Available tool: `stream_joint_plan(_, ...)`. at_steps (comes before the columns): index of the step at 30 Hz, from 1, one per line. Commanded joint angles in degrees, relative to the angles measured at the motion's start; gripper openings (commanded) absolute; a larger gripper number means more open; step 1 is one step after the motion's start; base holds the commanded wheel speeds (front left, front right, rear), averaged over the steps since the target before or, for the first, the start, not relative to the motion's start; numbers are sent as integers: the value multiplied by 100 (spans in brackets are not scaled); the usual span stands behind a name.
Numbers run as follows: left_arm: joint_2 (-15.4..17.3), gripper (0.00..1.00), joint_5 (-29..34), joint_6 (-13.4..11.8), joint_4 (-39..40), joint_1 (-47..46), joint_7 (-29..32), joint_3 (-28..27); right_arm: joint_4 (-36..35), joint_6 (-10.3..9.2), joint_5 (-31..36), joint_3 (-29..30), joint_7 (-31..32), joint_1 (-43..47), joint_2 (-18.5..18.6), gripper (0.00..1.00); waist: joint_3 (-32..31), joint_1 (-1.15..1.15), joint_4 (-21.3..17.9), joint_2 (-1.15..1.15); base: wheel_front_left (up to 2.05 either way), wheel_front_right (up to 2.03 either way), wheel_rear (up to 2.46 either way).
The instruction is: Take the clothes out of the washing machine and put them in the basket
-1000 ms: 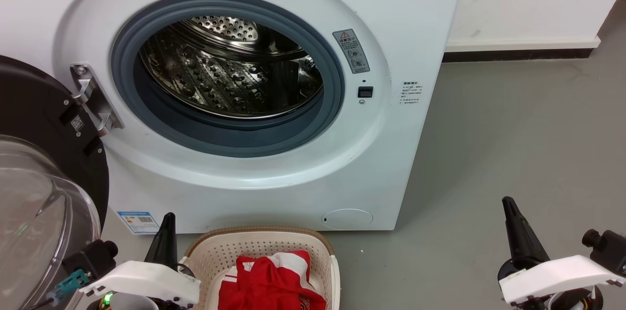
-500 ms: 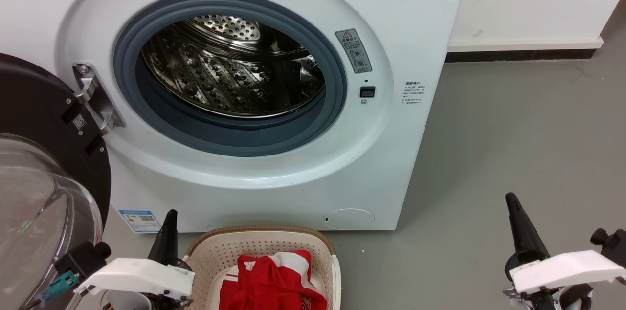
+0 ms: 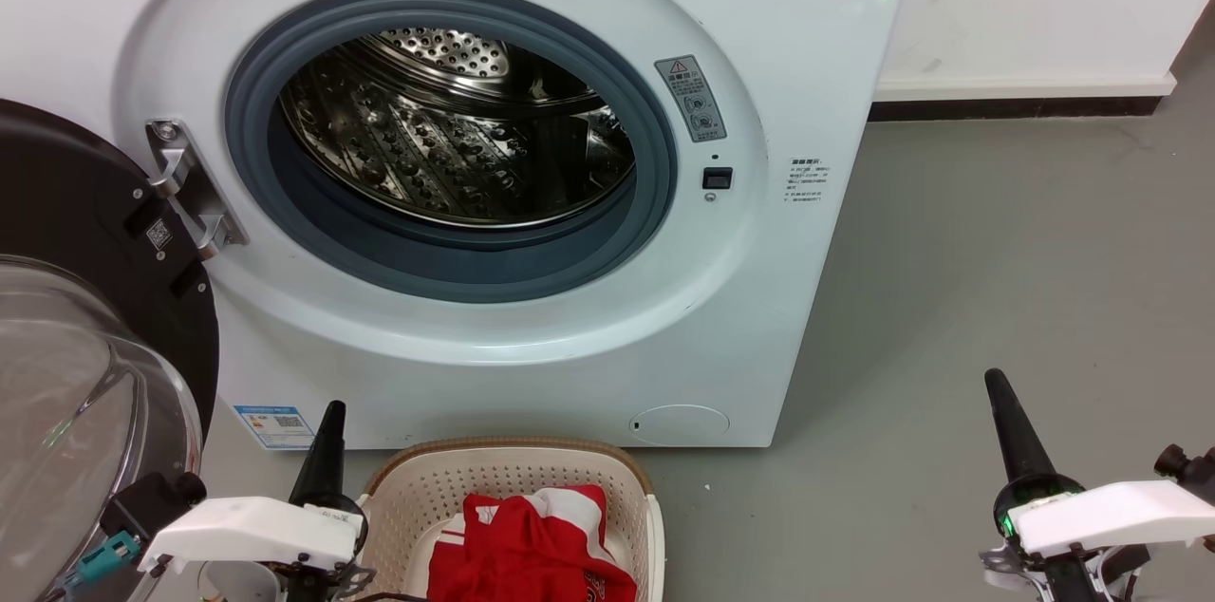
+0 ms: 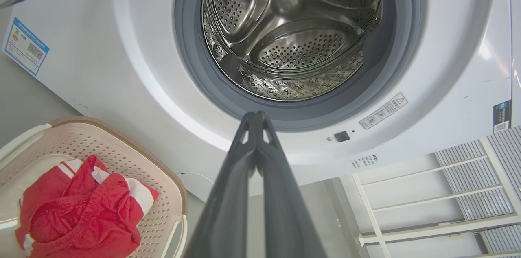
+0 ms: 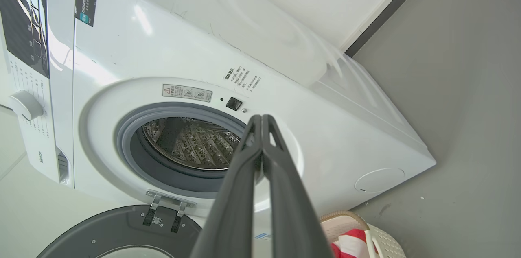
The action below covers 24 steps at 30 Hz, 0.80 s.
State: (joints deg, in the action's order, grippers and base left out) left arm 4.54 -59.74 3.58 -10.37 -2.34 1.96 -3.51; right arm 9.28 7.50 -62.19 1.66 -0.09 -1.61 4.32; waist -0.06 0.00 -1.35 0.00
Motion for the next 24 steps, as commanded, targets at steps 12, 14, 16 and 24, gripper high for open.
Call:
stream_joint_plan(12, -41, 0, -825, 123, -59, -207, 128, -94, 85, -1, -816, 73, 121, -228, 38, 0, 4, 0, 26, 0, 0, 0, 0)
stream_joint_plan(14, -46, 0, -940, 141, -74, -214, 142, -105, 104, -1, -933, 84, 143, -240, 37, 0, 5, 0, 30, 0, 0, 0, 0)
stream_joint_plan(16, -51, 0, -1052, 159, -89, -221, 157, -116, 119, -1, -1040, 93, 157, -249, 36, 0, 6, 0, 34, 0, 0, 0, 0)
stream_joint_plan(24, -74, 0, -1494, 208, -146, -264, 221, -157, 191, -1, -1467, 130, 223, -296, 31, 0, 9, 0, 51, 0, 0, 0, 0)
